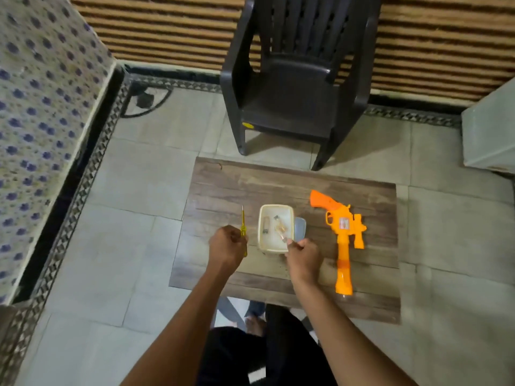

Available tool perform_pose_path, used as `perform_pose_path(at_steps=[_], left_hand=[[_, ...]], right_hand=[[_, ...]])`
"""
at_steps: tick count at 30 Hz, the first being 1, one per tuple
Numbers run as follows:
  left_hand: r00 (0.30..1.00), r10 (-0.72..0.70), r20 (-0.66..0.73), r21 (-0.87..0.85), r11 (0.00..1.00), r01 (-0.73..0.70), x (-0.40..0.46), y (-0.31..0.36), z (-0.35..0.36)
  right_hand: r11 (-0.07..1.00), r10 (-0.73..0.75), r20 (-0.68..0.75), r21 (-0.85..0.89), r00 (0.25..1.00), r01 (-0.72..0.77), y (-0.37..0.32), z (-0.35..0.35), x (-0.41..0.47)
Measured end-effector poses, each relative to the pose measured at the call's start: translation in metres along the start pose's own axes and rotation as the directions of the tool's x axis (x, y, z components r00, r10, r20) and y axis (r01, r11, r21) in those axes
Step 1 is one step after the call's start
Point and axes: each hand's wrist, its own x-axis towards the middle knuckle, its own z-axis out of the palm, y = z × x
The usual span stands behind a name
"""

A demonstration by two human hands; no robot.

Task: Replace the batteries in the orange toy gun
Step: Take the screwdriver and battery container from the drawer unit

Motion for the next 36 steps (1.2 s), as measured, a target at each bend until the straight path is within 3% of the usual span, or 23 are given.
perform_pose_path(at_steps=[14,24,30,36], left_hand=[[0.991,-0.065,0.119,0.219,0.975,0.038,0.159,-0.077,0.049],[0.983,-0.036,0.178,0.335,0.942,-0.026,0.184,-0.099,0.070],[0.984,0.024,0.179,0.362,0.928,-0.089,0.185,-0.100,0.070],[0.987,0.049,0.151,0.362,0.927,-0.101,0.184,-0.103,0.070]], right_hand=[[0.982,0.171,-0.111,-0.066,0.979,-0.179,0.039,0.114,0.059],[0.976,0.108,-0.168,-0.170,0.980,-0.137,0.064,0.124,0.061],[0.972,0.159,-0.118,-0.157,0.980,-0.177,0.074,0.127,0.065],[0.975,0.113,-0.074,-0.181,0.991,-0.125,0.081,0.132,0.062]])
